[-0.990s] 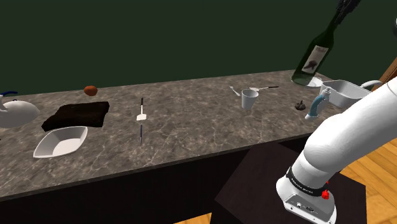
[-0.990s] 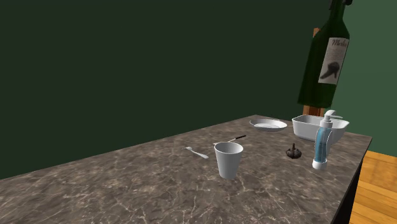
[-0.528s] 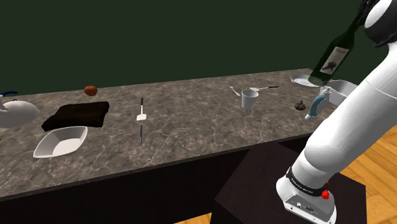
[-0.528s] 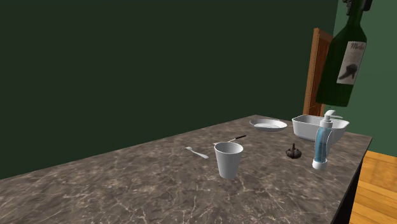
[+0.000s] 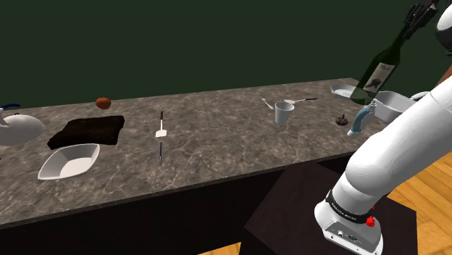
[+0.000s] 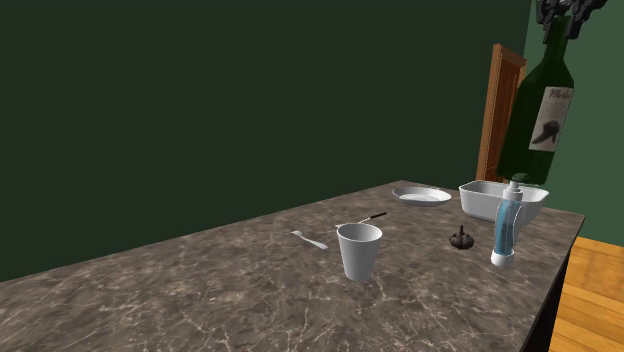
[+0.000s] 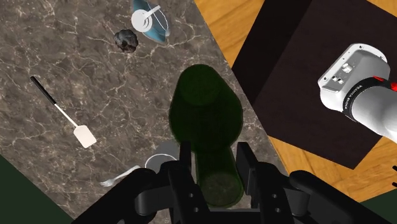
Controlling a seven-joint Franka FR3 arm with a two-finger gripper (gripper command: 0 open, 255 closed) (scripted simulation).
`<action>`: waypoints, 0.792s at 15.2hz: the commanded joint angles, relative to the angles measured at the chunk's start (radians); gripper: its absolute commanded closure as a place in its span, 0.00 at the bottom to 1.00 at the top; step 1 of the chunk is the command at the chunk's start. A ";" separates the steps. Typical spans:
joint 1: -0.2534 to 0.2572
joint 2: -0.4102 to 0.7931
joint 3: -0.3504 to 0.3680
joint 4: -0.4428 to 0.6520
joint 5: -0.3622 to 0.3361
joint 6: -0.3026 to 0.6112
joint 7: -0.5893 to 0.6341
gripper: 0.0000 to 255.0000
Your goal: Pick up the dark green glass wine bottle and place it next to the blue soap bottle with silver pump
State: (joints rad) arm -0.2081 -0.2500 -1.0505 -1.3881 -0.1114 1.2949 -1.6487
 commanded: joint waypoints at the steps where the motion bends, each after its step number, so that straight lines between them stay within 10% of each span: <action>1: -0.017 -0.041 0.039 -0.058 -0.031 0.033 0.021 1.00; 12: -0.072 -0.151 0.116 -0.293 -0.104 0.183 0.074 1.00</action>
State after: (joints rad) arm -0.2755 -0.3923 -0.9402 -1.6602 -0.2093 1.4633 -1.5796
